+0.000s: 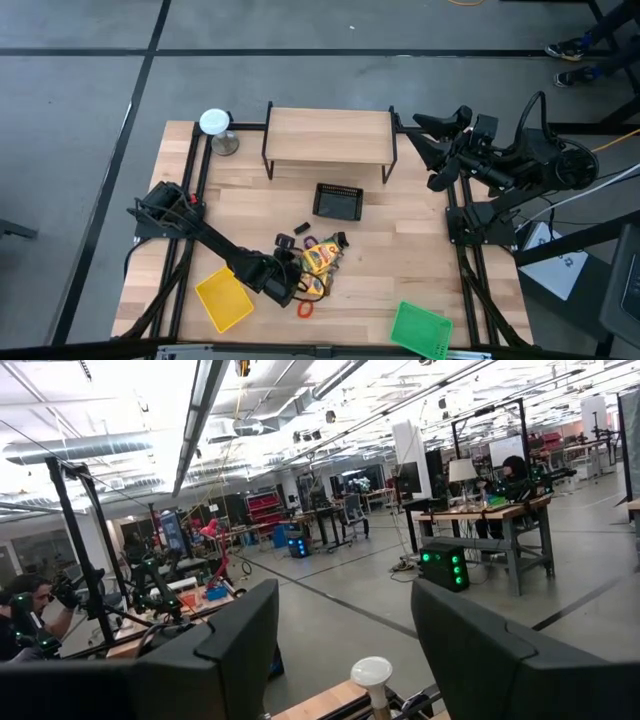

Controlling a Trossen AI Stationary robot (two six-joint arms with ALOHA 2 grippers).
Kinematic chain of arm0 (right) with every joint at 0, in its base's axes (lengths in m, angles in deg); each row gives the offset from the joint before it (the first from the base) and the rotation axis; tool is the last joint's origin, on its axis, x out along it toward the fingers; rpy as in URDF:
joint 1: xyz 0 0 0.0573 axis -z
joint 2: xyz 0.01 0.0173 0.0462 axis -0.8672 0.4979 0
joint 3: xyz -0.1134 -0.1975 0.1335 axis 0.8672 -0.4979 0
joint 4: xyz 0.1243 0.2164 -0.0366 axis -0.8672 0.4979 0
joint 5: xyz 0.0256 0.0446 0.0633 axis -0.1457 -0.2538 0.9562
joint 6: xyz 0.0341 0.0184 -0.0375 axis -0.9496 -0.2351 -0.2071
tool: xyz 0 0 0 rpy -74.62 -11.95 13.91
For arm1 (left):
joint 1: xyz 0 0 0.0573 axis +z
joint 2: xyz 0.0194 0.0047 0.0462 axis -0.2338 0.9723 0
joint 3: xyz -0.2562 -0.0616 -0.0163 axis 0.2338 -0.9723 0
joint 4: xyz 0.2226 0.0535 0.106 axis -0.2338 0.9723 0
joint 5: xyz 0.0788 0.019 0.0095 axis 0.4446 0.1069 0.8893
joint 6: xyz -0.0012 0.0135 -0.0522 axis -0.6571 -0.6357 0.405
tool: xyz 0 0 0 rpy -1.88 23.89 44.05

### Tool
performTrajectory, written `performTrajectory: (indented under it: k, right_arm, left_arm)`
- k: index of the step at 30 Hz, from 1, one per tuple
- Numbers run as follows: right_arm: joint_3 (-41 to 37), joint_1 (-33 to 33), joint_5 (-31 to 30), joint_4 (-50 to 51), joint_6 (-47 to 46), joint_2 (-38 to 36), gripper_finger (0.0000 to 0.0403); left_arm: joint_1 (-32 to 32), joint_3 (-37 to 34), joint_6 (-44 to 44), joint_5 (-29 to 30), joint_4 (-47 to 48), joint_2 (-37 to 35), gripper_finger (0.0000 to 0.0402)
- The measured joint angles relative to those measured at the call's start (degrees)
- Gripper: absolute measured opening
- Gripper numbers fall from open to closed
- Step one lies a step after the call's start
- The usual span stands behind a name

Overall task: Pick & Place Office Desk Supplies
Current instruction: Put the top crayon box into the green basket

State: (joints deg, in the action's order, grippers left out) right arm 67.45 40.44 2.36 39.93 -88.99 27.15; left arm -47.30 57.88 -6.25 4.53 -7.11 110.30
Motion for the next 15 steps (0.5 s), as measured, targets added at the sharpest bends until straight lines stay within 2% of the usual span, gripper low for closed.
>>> performTrajectory:
  k: [7, 12, 15]
  right_arm:
    - [0.0, 0.0, 0.1, 0.0, -0.8, 0.0, 0.0231]
    - [0.0, 0.0, 2.1, -0.1, 0.1, 0.0, 0.0231]
    - [0.0, 0.0, 2.1, -0.9, 1.4, 0.1, 0.0231]
  left_arm:
    - [-0.7, -1.2, -4.7, 0.3, -5.7, 0.0, 0.0137]
    - [-1.1, -1.2, -9.2, 8.1, -8.8, 0.0, 0.0134]
    - [-1.0, -1.2, -14.3, 8.4, -9.9, 0.0, 0.0133]
